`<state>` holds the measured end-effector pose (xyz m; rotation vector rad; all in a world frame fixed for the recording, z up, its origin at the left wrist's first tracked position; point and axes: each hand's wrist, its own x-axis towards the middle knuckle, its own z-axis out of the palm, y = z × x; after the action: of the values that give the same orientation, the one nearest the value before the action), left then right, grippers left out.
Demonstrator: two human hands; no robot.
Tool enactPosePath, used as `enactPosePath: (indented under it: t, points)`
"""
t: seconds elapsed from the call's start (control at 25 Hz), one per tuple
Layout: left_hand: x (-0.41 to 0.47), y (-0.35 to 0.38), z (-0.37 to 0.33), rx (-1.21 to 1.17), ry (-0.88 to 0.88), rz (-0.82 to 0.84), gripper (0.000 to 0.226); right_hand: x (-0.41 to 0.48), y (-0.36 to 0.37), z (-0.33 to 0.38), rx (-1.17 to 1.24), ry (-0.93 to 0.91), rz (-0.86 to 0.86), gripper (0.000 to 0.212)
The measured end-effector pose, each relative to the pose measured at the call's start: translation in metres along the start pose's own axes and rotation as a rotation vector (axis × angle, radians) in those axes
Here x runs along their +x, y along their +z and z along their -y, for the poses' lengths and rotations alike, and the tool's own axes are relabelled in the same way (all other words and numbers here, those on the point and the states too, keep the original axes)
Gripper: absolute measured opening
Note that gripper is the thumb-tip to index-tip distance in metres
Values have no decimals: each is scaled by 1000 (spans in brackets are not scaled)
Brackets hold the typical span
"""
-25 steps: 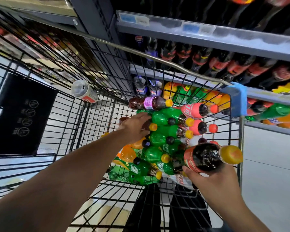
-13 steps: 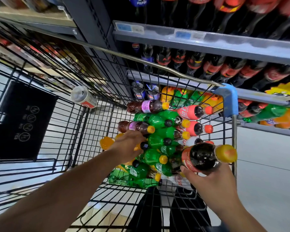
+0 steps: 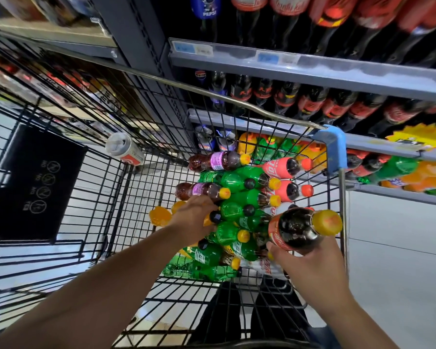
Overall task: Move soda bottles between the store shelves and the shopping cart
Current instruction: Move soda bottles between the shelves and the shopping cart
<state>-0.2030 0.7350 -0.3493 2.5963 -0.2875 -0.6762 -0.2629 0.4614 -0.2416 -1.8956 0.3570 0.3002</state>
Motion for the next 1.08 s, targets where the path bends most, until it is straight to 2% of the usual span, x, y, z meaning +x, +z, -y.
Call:
enactPosePath:
  t: [0.12,0.24,0.4,0.48,0.6,0.8,0.92,1.08]
  points:
    - [-3,-4,-10,-21,8,-49,47,-5,-10,7,-17,3,-32,57]
    - [-2,-11,-25,75,-2,-18,32,-13,-25,19,-14,-12,-116,59]
    - [1,-11,-28,93,-68,14,43,-15,-44,26,-33,-32,-153,62]
    - [3,-8,-25,108,-66,5,41,-11,-49,24,-52,-45,-146,62]
    - [-2,-1,-18,-25,-71,-96,38,-7,-52,18,-47,-46,-106,60]
    - [-32,-26,1,-390,-194,-327,28,-1,-48,18,-68,-52,-23,57]
    - [-48,-56,-2,-556,-227,-381,36,0,-42,21,-49,-60,-11,56]
    - [-66,-95,-14,-630,-205,-434,30,1,-34,30,-53,-82,-20,60]
